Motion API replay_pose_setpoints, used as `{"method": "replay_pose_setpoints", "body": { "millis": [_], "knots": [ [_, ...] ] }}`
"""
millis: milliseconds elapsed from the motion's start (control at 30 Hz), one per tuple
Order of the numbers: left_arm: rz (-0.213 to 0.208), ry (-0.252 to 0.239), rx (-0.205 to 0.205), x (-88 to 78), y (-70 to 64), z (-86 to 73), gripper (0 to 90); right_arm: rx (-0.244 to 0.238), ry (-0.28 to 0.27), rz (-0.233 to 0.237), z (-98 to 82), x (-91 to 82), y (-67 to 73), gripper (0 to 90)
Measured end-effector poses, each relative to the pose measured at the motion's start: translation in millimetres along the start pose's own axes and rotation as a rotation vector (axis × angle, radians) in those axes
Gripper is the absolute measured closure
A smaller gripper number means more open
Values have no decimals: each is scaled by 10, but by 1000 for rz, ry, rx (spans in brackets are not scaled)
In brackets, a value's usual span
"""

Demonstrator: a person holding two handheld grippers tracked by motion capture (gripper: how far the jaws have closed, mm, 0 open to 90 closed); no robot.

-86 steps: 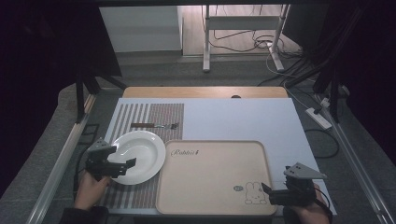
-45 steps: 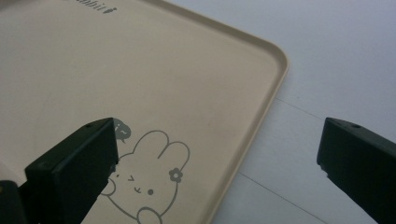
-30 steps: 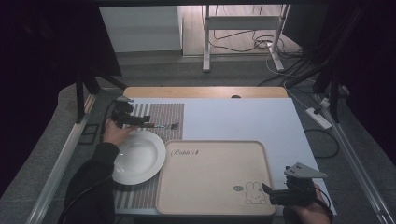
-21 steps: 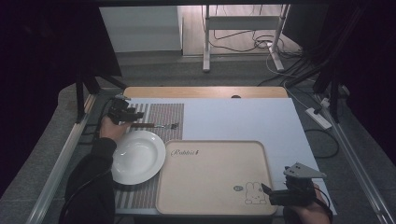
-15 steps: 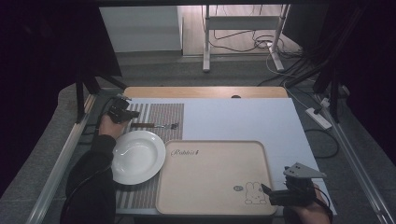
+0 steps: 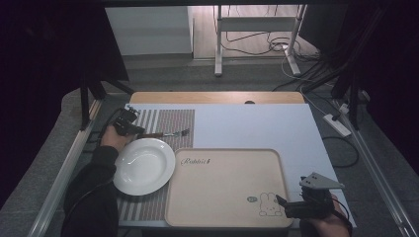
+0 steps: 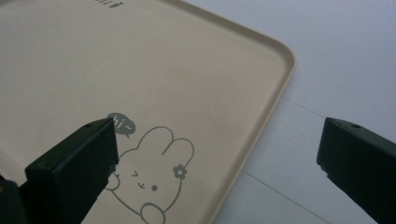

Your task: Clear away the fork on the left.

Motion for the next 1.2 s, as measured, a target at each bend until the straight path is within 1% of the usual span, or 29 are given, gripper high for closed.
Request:
{"method": "replay_pose_setpoints", "body": {
  "millis": [100, 133, 300, 367, 433, 467, 500, 533, 567, 600, 633, 700, 733, 767, 800, 833, 867, 900, 933, 967, 1000, 1033, 1100, 1133, 1167, 1200],
  "knots": [
    [-27, 1, 9, -22, -40, -42, 890, -4, 3, -1, 0, 5, 4, 0],
    [-27, 1, 9, -22, -40, -42, 891, -4, 3, -1, 0, 5, 4, 0],
    [-62, 21, 39, -48, -98, -89, 890, -4, 4, -1, 1, 7, 4, 0],
    [-57, 20, 54, -52, -109, -93, 891, -5, 4, -1, 0, 7, 4, 0],
    [-69, 15, 51, -50, -110, -94, 890, -6, 6, -3, 0, 8, 5, 0],
    [-50, -8, 33, -73, -77, -71, 889, -6, 5, -2, 1, 7, 5, 0],
    [-45, -35, 18, -98, -59, -46, 866, -5, 4, -2, 1, 8, 5, 0],
    [-45, -55, 5, -122, -44, -20, 788, -4, 4, -1, 2, 7, 4, 0],
    [-45, -55, 5, -122, -44, -20, 775, -3, 5, -1, 2, 7, 4, 0],
    [-47, -66, -1, -143, -39, 4, 756, -3, 4, -1, 2, 8, 4, 0],
    [-47, -78, -1, -160, -44, 36, 756, -3, 4, -1, 2, 8, 4, 0],
    [-50, -89, 9, -171, -75, 88, 633, -3, 5, 0, 2, 9, 4, 0],
    [-51, -93, 17, -167, -93, 113, 633, -3, 5, 0, 2, 9, 4, 0],
    [-55, -98, 25, -159, -113, 140, 591, -2, 4, 0, 2, 8, 3, 0],
    [-54, -99, 32, -147, -133, 164, 512, -2, 5, 1, 2, 6, 3, 0],
    [-54, -102, 33, -128, -158, 189, 409, -4, 2, -1, 2, 6, 3, 0],
    [-65, -97, 38, -86, -200, 232, 334, -4, 2, -1, 2, 6, 3, 0],
    [-65, -90, 43, -62, -223, 254, 279, -4, 2, -1, 2, 6, 4, 0],
    [-72, -83, 48, -38, -249, 276, 253, -4, 3, -1, 2, 6, 3, 0],
    [-92, -72, 50, -12, -277, 296, 215, -3, 3, 0, 2, 6, 3, 0],
    [-92, -72, 50, -12, -277, 296, 165, -3, 3, 1, 1, 5, 2, 0],
    [-102, -45, 61, 42, -325, 332, 127, -3, 3, 2, 1, 4, 1, 0],
    [-101, -20, 83, 99, -375, 361, 51, -2, -1, 2, 3, 3, 1, 0],
    [-101, -20, 83, 99, -375, 361, 17, -2, -1, 2, 3, 3, 1, 0],
    [-109, -1, 94, 135, -408, 374, 1, -3, -1, 3, 4, 2, 1, 0],
    [-98, 21, 107, 187, -439, 394, 1, -3, -3, 4, 5, 3, 2, 0]
  ]
}}
Point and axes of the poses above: each handheld gripper's, and its own axes: x roughly forward along the jaws, z roughly out of its top, y roughly to its left, the point moved 6 cm from there along x, roughly forward along the jaws, and after that the axes turned 4 degrees about -y, right-handed, at the moved point
